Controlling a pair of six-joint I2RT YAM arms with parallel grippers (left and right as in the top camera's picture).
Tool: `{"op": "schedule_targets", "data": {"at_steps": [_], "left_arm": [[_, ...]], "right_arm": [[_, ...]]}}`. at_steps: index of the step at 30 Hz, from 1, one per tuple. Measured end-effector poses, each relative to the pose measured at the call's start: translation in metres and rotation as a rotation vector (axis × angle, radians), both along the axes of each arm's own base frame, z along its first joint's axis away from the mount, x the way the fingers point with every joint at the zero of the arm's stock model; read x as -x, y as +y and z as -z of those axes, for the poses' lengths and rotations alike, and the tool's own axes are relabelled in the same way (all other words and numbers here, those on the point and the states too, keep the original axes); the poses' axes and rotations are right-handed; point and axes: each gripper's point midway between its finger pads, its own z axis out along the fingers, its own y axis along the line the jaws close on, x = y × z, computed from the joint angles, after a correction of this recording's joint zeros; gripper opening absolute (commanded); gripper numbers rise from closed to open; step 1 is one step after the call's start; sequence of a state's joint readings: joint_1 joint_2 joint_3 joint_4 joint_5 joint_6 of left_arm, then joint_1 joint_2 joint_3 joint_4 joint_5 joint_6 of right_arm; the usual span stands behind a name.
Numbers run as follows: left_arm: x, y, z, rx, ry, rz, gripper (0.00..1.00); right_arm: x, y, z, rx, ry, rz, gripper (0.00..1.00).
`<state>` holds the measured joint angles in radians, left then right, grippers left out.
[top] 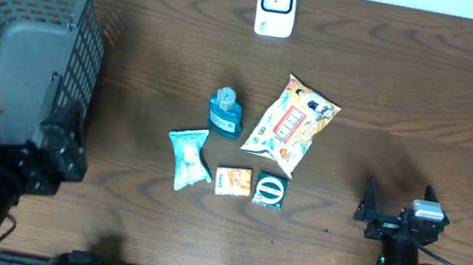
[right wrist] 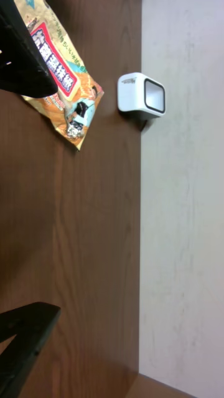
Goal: Scan the item barcode
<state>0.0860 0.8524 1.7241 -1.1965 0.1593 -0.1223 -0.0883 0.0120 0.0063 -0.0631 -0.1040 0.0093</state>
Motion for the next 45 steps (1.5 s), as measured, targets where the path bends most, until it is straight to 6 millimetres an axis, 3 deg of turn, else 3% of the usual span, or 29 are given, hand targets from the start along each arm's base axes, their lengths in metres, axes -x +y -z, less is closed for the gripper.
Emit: {"op": "schedule_targets", "data": {"at_steps": [6, 11, 16, 20, 26, 30, 33, 36, 40, 42, 45], "left_arm": [[-0.029, -0.02, 0.007, -0.025, -0.217, 0.114, 0.98], [-0.036, -0.024, 0.049, -0.029, -0.287, 0.128, 0.98], [-0.045, -0.032, 0.099, -0.009, -0.159, 0.176, 0.98], [-0.037, -0.035, 0.126, 0.004, -0.044, 0.194, 0.98], [-0.046, -0.036, 0.1, -0.003, -0.159, 0.195, 0.98], [-0.038, -0.036, 0.089, -0.005, -0.195, 0.195, 0.98], [-0.014, -0.034, 0.062, -0.031, -0.299, 0.198, 0.98], [0.034, -0.031, 0.027, -0.073, -0.474, 0.19, 0.98], [0.088, -0.027, 0.01, -0.099, -0.63, 0.171, 0.97], [0.092, -0.026, 0.01, -0.107, -0.64, 0.17, 0.98], [0.081, -0.027, 0.018, -0.109, -0.61, 0.172, 0.98]], "right_arm": [[0.0, 0.0, 0.0, 0.0, 0.0, 0.0, 0.99], [0.0, 0.0, 0.0, 0.0, 0.0, 0.0, 0.99], [0.0, 0.0, 0.0, 0.0, 0.0, 0.0, 0.99], [0.0, 0.0, 0.0, 0.0, 0.0, 0.0, 0.99], [0.0, -0.001, -0.001, 0.009, -0.003, 0.004, 0.99], [0.0, -0.018, -0.019, 0.115, -0.072, 0.101, 0.99], [0.002, -0.032, -0.018, 0.179, -0.06, 0.179, 0.99], [0.004, -0.043, -0.01, 0.229, -0.014, 0.239, 0.99], [0.005, -0.044, -0.006, 0.235, 0.003, 0.242, 0.99], [0.003, -0.035, -0.005, 0.167, -0.008, 0.192, 0.99], [0.0, -0.01, -0.004, 0.051, -0.014, 0.054, 0.99]]}}
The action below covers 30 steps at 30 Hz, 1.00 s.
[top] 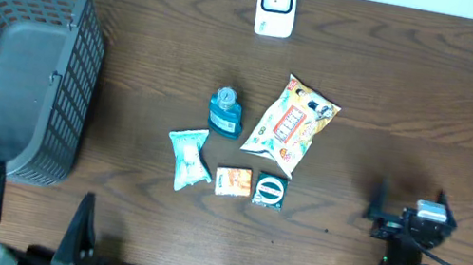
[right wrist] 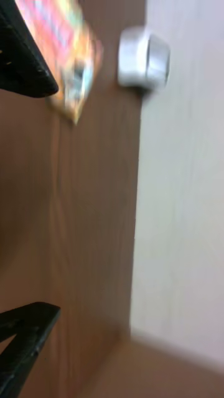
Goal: Scan the item barcode
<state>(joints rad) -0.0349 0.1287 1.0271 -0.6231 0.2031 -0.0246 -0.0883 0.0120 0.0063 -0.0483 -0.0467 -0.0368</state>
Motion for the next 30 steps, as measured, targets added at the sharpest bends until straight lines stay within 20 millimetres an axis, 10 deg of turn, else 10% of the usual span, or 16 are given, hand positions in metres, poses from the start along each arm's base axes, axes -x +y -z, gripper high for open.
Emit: {"op": "schedule_targets", "data": {"at_steps": [9, 27, 30], "left_arm": [[-0.033, -0.001, 0.041, -0.079, 0.123, -0.009, 0.98], [-0.101, -0.018, 0.143, -0.071, 0.271, 0.084, 0.98], [-0.113, -0.019, 0.164, -0.015, 0.289, 0.088, 0.98]], "right_arm": [[0.011, 0.064, -0.043, -0.31, -0.112, -0.385, 0.99], [-0.012, 0.121, -0.12, -0.563, 0.676, -0.47, 0.99], [-0.02, 0.136, -0.126, -0.575, 0.707, -0.532, 0.82]]}}
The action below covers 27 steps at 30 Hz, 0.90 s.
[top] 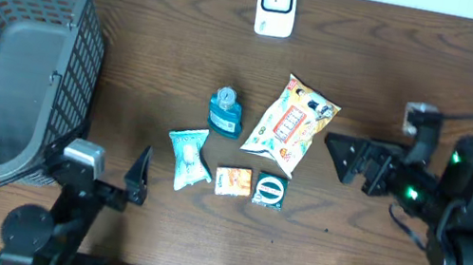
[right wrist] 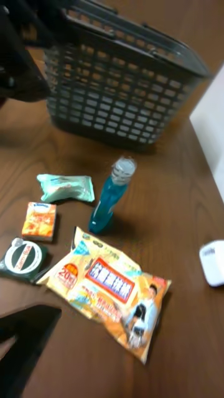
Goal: Scan the item barcode
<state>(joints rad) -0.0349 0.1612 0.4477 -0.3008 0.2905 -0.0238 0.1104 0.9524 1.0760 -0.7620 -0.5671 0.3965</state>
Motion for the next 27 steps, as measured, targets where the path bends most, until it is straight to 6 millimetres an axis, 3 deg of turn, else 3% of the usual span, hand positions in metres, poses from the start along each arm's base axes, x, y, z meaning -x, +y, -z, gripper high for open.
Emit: {"op": "schedule_targets", "data": {"at_steps": [2, 5, 10, 15, 20, 23, 27], "left_arm": [[-0.008, 0.0, 0.011, 0.04, -0.005, -0.004, 0.98], [-0.016, 0.0, 0.028, 0.097, 0.016, -0.015, 0.98], [-0.02, 0.002, 0.051, 0.152, 0.077, -0.035, 0.98], [-0.019, 0.003, 0.054, 0.16, 0.092, -0.04, 0.98], [-0.018, 0.004, 0.065, 0.168, 0.136, -0.052, 0.98], [-0.018, 0.004, 0.066, 0.167, 0.142, -0.053, 0.98], [-0.017, 0.004, 0.07, 0.166, 0.156, -0.054, 0.98]], "right_arm": [[-0.006, 0.005, 0.006, -0.022, 0.042, -0.001, 0.81], [-0.006, 0.011, 0.034, -0.007, 0.182, 0.013, 0.81], [0.014, 0.04, 0.119, 0.197, 0.543, 0.118, 0.8], [0.017, 0.067, 0.183, 0.361, 0.683, 0.219, 0.79], [0.022, 0.07, 0.242, 0.507, 0.795, 0.265, 0.8], [0.021, 0.068, 0.259, 0.549, 0.815, 0.263, 0.85], [0.019, 0.069, 0.267, 0.58, 0.804, 0.223, 0.89]]}}
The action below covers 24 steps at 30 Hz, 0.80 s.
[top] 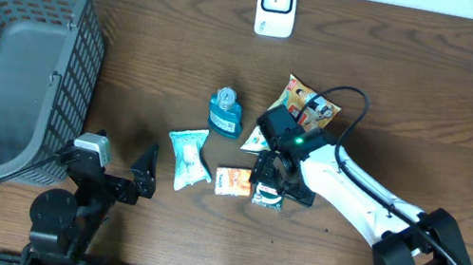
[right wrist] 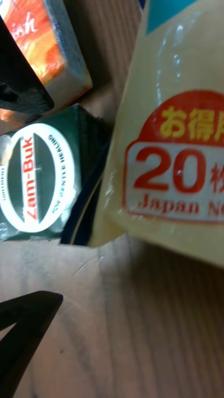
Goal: Scan the item barcode
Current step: 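Lower the right gripper onto the dark green tin and grasp it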
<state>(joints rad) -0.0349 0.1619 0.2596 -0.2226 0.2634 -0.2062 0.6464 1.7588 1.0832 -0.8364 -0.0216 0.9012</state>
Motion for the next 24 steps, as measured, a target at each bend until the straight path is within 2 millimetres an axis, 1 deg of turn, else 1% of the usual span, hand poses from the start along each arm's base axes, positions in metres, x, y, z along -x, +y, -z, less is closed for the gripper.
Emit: {"op": "schedule_targets", "data": {"at_steps": [4, 8, 11, 12, 14, 15, 17, 18, 19, 23, 24], "left_arm": [[0.001, 0.0, 0.004, -0.001, 0.016, 0.0, 0.98], [0.001, 0.001, 0.005, -0.002, 0.021, -0.004, 0.98], [0.001, 0.001, 0.005, -0.002, 0.021, -0.007, 0.98], [0.001, 0.001, 0.005, -0.002, 0.022, -0.007, 0.98], [0.001, 0.001, 0.005, -0.002, 0.022, -0.007, 0.98], [0.001, 0.001, 0.005, -0.003, 0.022, -0.008, 0.98], [0.001, 0.001, 0.005, -0.003, 0.022, -0.008, 0.98], [0.001, 0.001, 0.005, -0.003, 0.022, -0.008, 0.98], [0.001, 0.001, 0.005, -0.003, 0.022, -0.008, 0.98], [0.001, 0.001, 0.005, -0.003, 0.023, -0.008, 0.98], [0.001, 0.001, 0.006, -0.003, 0.023, -0.008, 0.98]], "right_arm": [[-0.008, 0.006, 0.001, -0.02, -0.033, -0.052, 0.96], [-0.012, 0.011, 0.002, -0.03, -0.053, -0.104, 0.95], [-0.01, 0.009, 0.011, -0.013, -0.032, -0.127, 0.88], [-0.009, 0.008, 0.015, -0.003, -0.019, -0.133, 0.79], [-0.005, 0.002, 0.025, 0.034, 0.012, -0.146, 0.75], [-0.005, 0.002, 0.025, 0.037, 0.013, -0.149, 0.72], [-0.005, 0.001, 0.025, 0.043, 0.015, -0.151, 0.62], [-0.005, 0.001, 0.025, 0.043, 0.016, -0.155, 0.59], [-0.005, 0.001, 0.025, 0.042, 0.016, -0.154, 0.57], [-0.003, 0.0, 0.025, 0.044, 0.022, -0.155, 0.56], [-0.001, -0.001, 0.025, 0.049, 0.034, -0.158, 0.52]]}}
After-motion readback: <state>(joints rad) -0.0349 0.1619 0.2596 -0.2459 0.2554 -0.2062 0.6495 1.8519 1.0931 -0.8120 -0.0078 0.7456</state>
